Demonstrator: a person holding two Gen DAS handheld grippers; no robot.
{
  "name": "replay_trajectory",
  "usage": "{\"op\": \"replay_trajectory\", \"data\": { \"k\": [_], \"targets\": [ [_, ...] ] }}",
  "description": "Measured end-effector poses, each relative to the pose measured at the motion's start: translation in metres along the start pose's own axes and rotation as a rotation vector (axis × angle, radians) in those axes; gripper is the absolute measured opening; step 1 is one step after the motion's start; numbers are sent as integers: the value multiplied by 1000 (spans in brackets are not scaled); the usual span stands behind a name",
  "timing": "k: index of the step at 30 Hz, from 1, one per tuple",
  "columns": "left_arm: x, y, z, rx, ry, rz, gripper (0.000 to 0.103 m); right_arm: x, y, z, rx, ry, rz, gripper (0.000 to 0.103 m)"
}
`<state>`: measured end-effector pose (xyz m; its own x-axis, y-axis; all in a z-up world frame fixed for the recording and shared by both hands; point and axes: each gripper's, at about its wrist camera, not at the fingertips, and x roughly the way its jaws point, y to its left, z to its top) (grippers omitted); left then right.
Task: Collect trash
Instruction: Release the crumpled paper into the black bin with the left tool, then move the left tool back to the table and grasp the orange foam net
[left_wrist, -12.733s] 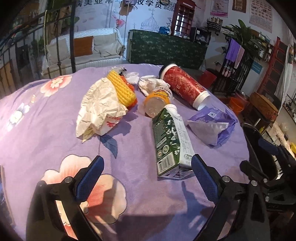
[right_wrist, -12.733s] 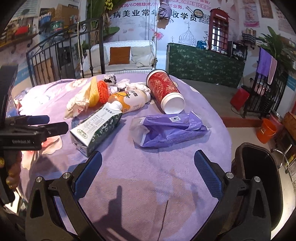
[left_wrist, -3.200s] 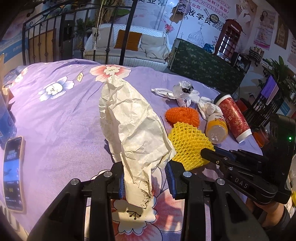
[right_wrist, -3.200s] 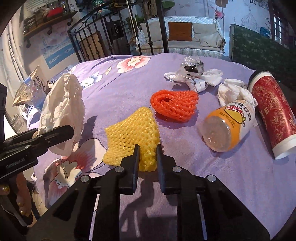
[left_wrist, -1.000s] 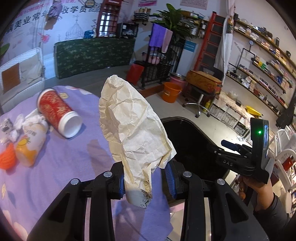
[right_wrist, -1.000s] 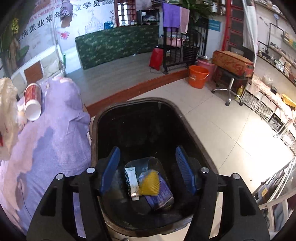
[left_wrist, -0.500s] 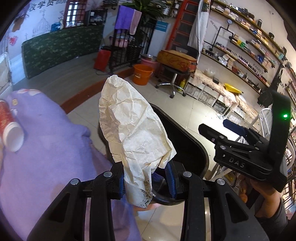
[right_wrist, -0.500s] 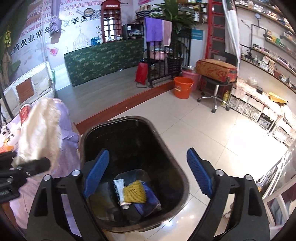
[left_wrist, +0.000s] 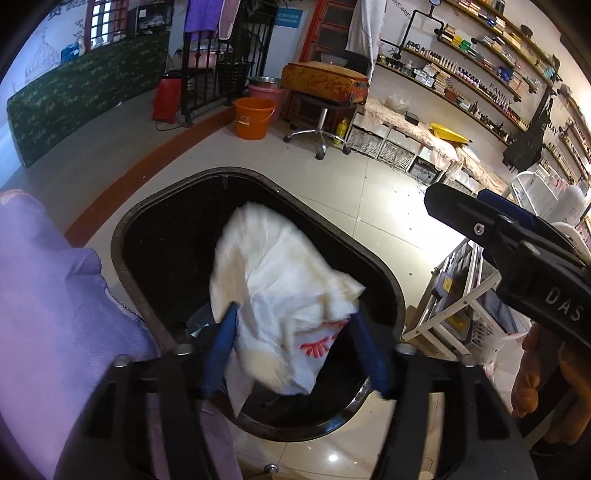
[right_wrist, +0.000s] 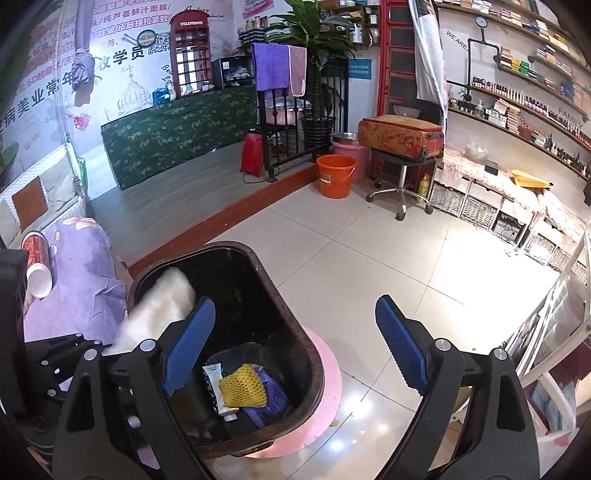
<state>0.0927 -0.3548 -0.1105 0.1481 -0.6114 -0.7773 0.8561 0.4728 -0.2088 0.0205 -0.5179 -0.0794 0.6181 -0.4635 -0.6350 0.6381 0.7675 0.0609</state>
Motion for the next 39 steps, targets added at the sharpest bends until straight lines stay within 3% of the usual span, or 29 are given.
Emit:
{"op": "replay_trajectory", "data": {
  "k": [4, 9, 15, 24, 39],
  "targets": [
    [-9, -2, -3, 7, -37, -16, 82, 2, -1, 2, 7, -2, 0, 88],
    [-23, -1, -4, 5, -66, 4, 88, 3, 0, 5, 15, -3, 9, 89],
    [-51, 15, -22, -18, -111, 110, 92, 7, 19, 4, -5, 13, 50, 91],
    [-99, 60, -43, -142, -152, 224, 94, 15, 78, 3, -95, 48, 165, 91],
    [-165, 140, -106, -372, -172, 428, 95, 3, 201, -17, -275, 87, 425, 92]
  ]
}}
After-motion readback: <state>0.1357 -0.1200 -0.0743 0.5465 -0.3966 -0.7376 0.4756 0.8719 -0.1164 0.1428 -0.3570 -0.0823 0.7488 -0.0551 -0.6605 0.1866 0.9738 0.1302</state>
